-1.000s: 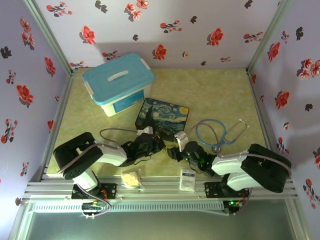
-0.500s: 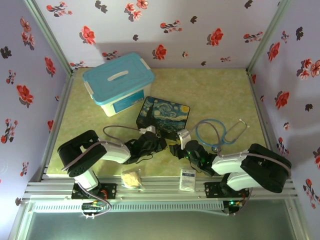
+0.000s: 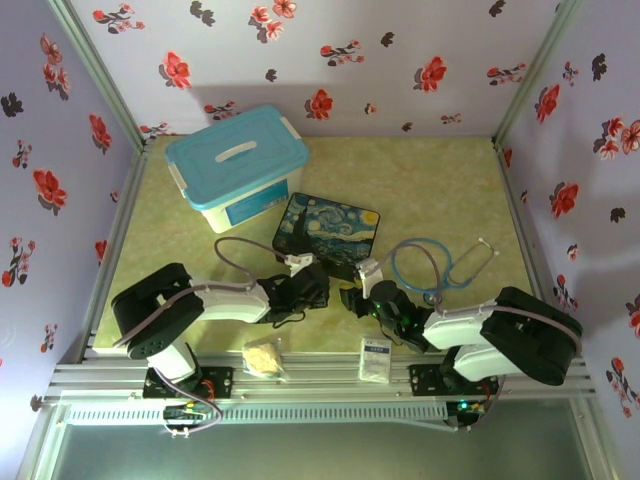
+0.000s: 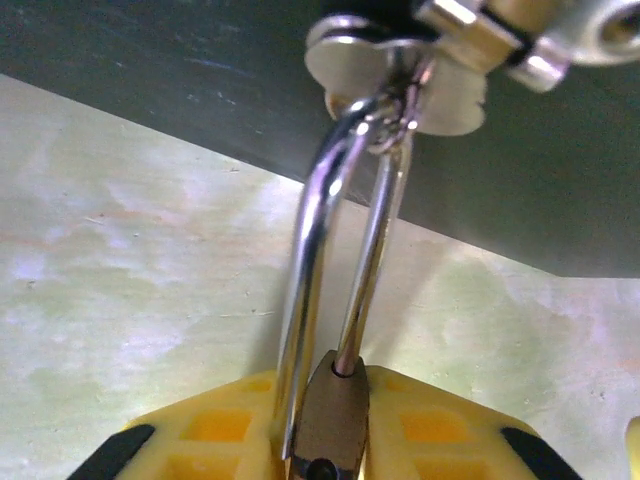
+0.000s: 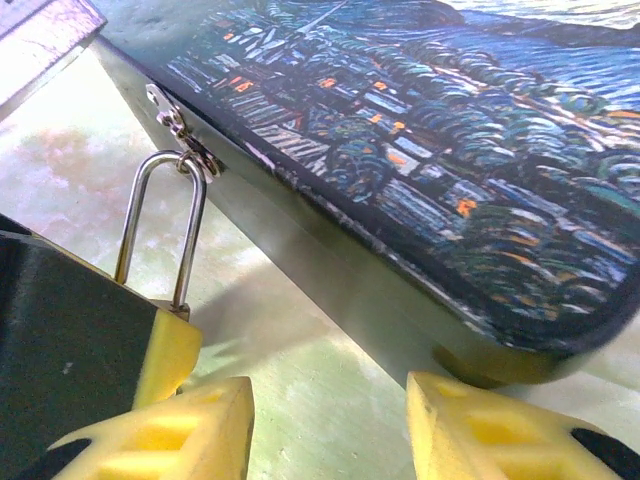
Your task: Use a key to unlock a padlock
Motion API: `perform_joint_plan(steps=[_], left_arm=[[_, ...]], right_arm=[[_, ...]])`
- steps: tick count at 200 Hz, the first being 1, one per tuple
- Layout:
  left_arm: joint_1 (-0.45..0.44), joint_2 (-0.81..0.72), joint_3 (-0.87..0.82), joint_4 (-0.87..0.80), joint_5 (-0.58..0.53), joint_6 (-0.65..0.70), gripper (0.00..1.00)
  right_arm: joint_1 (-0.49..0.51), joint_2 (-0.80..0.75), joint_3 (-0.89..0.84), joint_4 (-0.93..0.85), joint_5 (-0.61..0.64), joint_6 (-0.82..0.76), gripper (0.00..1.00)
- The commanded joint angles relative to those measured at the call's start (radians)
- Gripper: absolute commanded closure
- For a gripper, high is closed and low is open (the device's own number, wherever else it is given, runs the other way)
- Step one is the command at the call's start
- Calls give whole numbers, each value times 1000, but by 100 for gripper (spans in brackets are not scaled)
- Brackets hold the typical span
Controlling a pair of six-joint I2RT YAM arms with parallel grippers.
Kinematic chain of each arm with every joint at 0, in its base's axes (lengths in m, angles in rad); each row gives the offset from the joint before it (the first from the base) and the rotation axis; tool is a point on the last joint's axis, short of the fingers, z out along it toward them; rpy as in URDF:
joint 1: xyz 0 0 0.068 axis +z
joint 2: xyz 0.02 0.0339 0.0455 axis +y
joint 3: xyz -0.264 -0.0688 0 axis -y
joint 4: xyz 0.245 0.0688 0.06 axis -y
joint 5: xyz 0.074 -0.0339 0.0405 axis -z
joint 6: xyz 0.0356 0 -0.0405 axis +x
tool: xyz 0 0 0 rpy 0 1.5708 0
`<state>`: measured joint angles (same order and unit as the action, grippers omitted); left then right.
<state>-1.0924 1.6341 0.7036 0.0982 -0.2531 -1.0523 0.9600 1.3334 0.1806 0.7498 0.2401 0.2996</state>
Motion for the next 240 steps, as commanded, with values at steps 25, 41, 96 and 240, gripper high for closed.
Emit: perform_joint_plan(steps=[25, 41, 96, 240], left_arm=[[-21, -30, 93, -301, -155, 102, 81], [-33, -10, 145, -389, -195, 135, 81], [-58, 53, 219, -502, -269, 150, 82], [-69, 37, 221, -484, -247, 161, 77]], right_arm=[[-7, 2, -4, 13, 51, 1, 56], [-7, 10, -1, 14, 54, 0, 56], [-6, 26, -1, 22, 54, 3, 56], [-8, 24, 5, 27, 54, 4, 57]])
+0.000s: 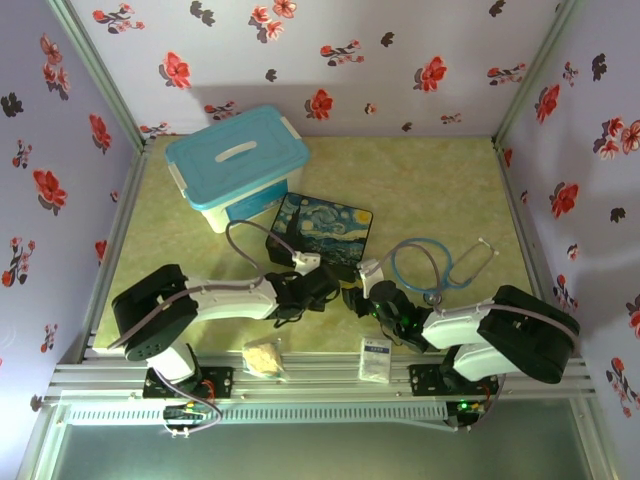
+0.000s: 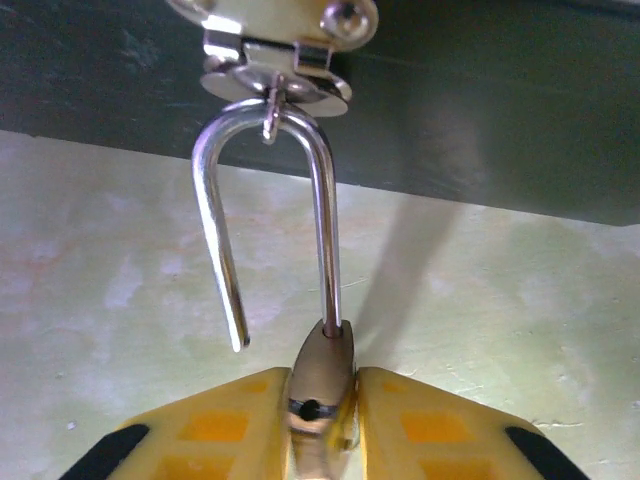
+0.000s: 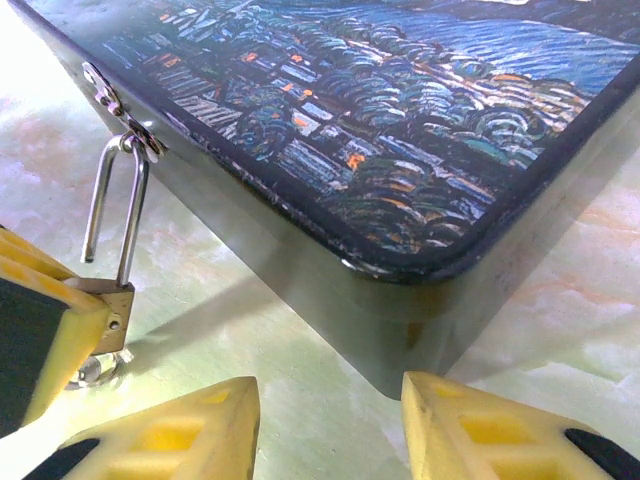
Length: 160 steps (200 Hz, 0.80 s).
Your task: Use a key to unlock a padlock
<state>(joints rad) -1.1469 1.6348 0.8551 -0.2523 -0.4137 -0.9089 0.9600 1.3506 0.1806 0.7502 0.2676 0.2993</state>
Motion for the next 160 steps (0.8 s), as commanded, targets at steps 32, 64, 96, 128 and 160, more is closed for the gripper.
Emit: perform_joint_plan(steps=[32, 64, 96, 128, 160], left_arm=[[-33, 87, 106, -169, -113, 17, 78], [-72, 132, 200, -294, -178, 11, 78], [-101, 160, 254, -368, -209, 5, 76], [-119, 137, 245, -327, -184, 1, 75], [-109, 110, 206, -258, -151, 7, 72]], right_arm=[[-8, 10, 17, 18, 22, 3, 58], [-8, 8, 16, 7, 18, 3, 57], [-8, 4, 20, -11, 21, 12, 57], [-9, 4, 22, -9, 25, 13, 57], [-8, 4, 23, -17, 24, 34, 55]])
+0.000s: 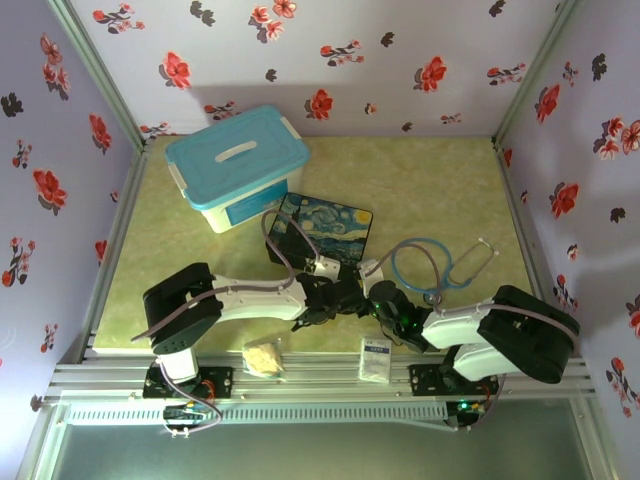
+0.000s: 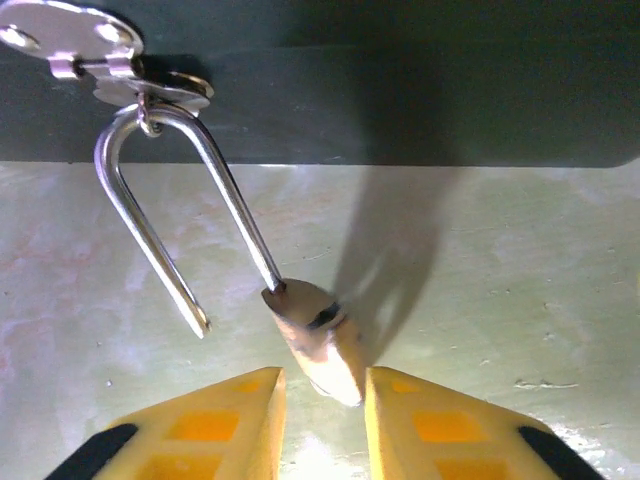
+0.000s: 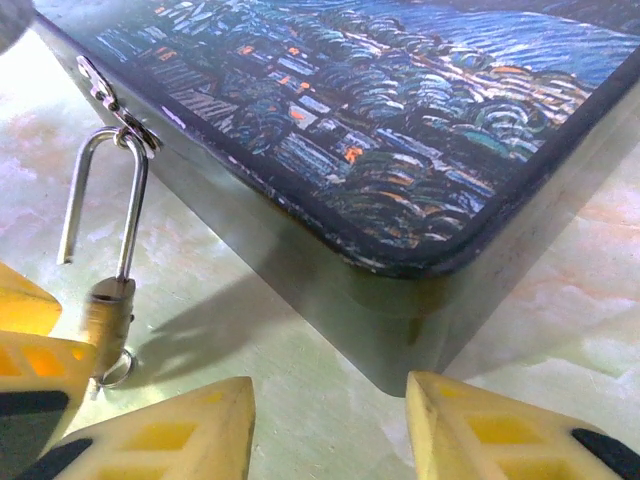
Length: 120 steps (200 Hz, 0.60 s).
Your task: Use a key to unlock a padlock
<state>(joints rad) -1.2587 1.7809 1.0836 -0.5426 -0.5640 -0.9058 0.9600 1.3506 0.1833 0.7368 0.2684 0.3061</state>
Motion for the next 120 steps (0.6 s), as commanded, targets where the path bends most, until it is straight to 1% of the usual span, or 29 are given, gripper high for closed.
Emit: perform_joint_plan(steps=[1, 24, 36, 43, 53, 65, 71, 78, 88, 96, 110, 120], left_arm=[[4, -35, -24, 34, 1, 4, 72], [10, -44, -36, 54, 17, 2, 72], [10, -80, -47, 65, 25, 4, 69], [13, -116, -59, 74, 26, 9, 66], [22, -183, -88, 106, 40, 19, 65], [40, -277, -141, 166, 68, 32, 62], [52, -326, -171, 198, 87, 38, 59], [65, -385, -209, 232, 105, 40, 51], [89, -463, -258, 269, 122, 39, 40], [106, -522, -302, 300, 132, 40, 34], [144, -611, -376, 364, 169, 30, 27], [174, -661, -435, 417, 202, 10, 24]], right_arm=[[-9, 4, 21, -4, 22, 27, 55], [-8, -2, 17, -5, 16, 27, 56], [-8, -21, 12, -2, 13, 40, 55], [-9, -36, 10, -6, 17, 58, 54], [-8, -69, 16, -31, 20, 83, 50], [-8, -114, 39, -93, 6, 123, 42], [-9, -132, 56, -124, -12, 135, 39], [-9, -147, 75, -170, -28, 152, 36], [-9, -161, 96, -198, -50, 184, 34], [-6, -160, 100, -191, -63, 214, 34], [-7, -135, 105, -172, -70, 274, 34], [-4, -98, 117, -161, -79, 300, 34]])
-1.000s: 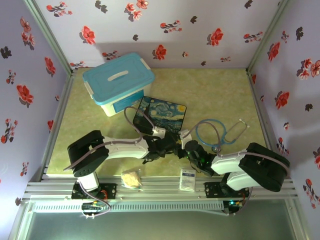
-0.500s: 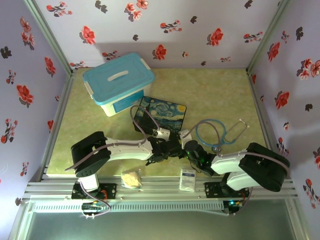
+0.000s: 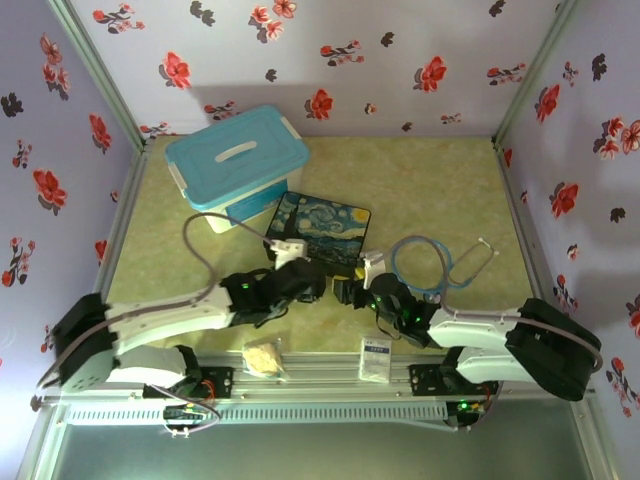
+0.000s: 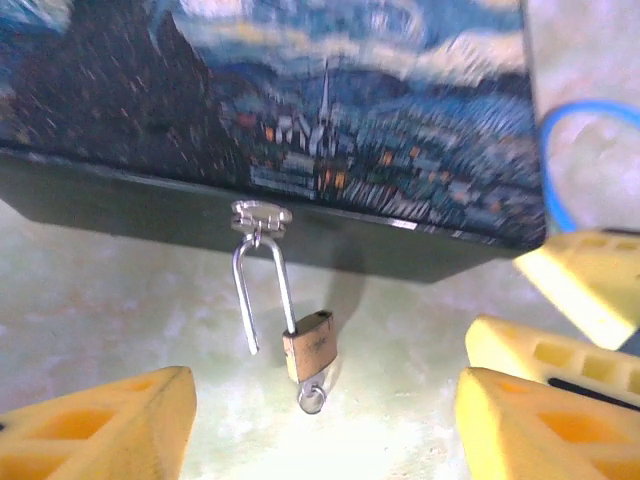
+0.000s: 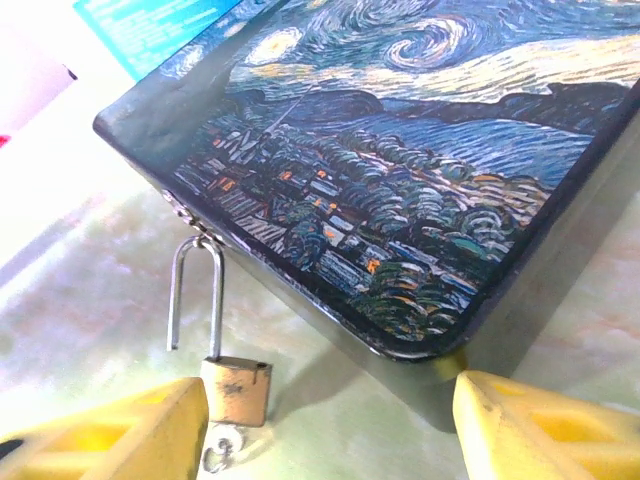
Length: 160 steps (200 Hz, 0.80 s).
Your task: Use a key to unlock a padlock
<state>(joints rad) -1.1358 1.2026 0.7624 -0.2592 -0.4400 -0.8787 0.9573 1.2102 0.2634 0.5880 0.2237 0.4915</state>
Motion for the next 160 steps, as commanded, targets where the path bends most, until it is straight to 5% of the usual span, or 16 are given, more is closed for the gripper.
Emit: perform_joint_plan(steps=[1, 30, 81, 160], left_arm=[[54, -87, -119, 139, 80, -20, 24], [107, -184, -258, 261, 125, -77, 24], [170, -209, -275, 178, 148, -69, 26], [226, -227, -284, 189, 187, -39, 29]], right_arm=[[-2, 48, 39, -12, -35, 118, 34], [8, 163, 95, -5, -39, 190, 40], [4, 81, 23, -131, 230, 348, 39], [-136, 83, 110, -233, 143, 213, 39]])
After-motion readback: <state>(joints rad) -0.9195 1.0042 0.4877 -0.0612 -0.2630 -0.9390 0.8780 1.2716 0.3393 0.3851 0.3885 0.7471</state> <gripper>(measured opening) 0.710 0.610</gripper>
